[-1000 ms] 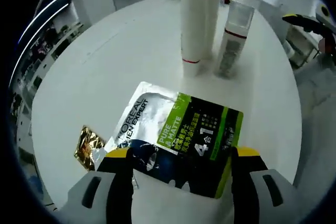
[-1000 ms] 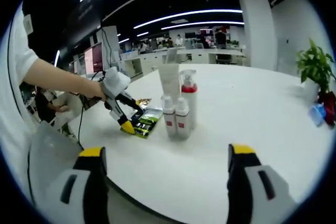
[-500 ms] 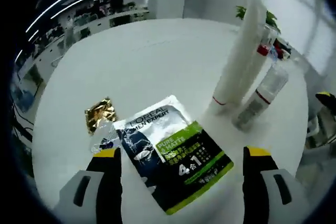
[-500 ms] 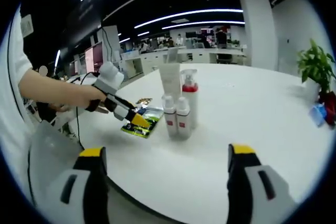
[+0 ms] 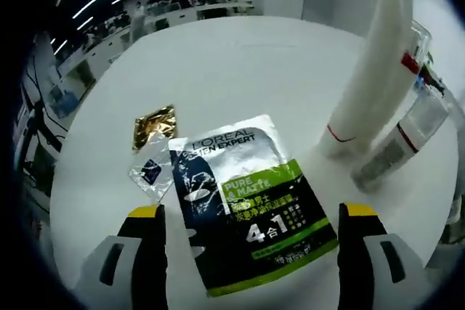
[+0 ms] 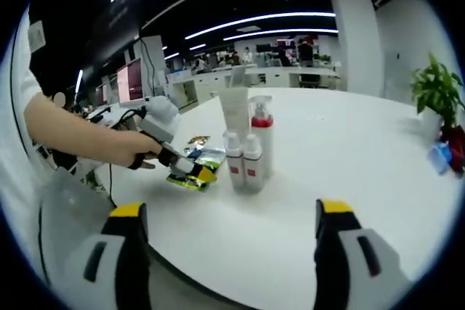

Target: Arrange the skincare products in the storage area until every visible bottle or jar stands upright without overlapping.

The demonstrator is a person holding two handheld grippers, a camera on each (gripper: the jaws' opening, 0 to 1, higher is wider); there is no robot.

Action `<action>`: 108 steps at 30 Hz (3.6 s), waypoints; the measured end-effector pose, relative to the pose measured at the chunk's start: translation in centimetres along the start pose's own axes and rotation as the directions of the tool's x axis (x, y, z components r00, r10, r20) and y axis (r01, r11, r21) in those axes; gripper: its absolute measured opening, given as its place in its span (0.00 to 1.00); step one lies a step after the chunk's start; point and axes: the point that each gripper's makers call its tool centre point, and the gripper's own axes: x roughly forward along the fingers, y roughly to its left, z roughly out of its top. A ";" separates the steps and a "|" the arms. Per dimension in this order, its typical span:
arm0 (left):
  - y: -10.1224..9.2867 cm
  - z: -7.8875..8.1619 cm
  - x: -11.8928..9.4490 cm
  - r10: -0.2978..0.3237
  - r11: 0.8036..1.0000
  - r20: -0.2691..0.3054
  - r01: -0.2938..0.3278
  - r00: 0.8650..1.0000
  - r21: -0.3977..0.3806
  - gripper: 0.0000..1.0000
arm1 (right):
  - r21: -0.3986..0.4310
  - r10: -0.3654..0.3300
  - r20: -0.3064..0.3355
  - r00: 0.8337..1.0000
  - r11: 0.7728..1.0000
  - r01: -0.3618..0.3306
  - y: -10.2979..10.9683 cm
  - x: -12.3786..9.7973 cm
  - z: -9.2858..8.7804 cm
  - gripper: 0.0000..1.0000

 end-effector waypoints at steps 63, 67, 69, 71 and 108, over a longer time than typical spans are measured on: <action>0.4 2.5 -2.9 -0.209 0.934 0.214 0.259 0.954 -0.245 0.00 | 0.010 -0.016 0.001 1.000 1.000 0.016 -0.3 0.0 0.0 0.94; 0.2 3.0 -5.4 -0.285 0.875 0.273 0.365 0.919 -0.317 0.00 | 0.003 -0.008 -0.002 1.000 1.000 0.008 -0.1 0.0 0.0 0.93; 0.2 2.8 -6.5 -0.309 0.850 0.287 0.399 0.907 -0.345 0.00 | 0.004 0.000 -0.003 1.000 1.000 0.000 0.0 0.0 -0.1 0.93; 0.3 2.8 -7.4 -0.327 0.823 0.310 0.430 0.893 -0.372 0.00 | 0.003 0.007 -0.004 1.000 1.000 -0.007 0.2 0.0 -0.1 0.93; -5.5 4.7 -21.9 -0.566 0.600 0.468 0.728 0.679 -0.332 0.00 | 0.278 0.273 0.205 0.940 0.904 -0.324 5.9 -0.2 3.3 0.73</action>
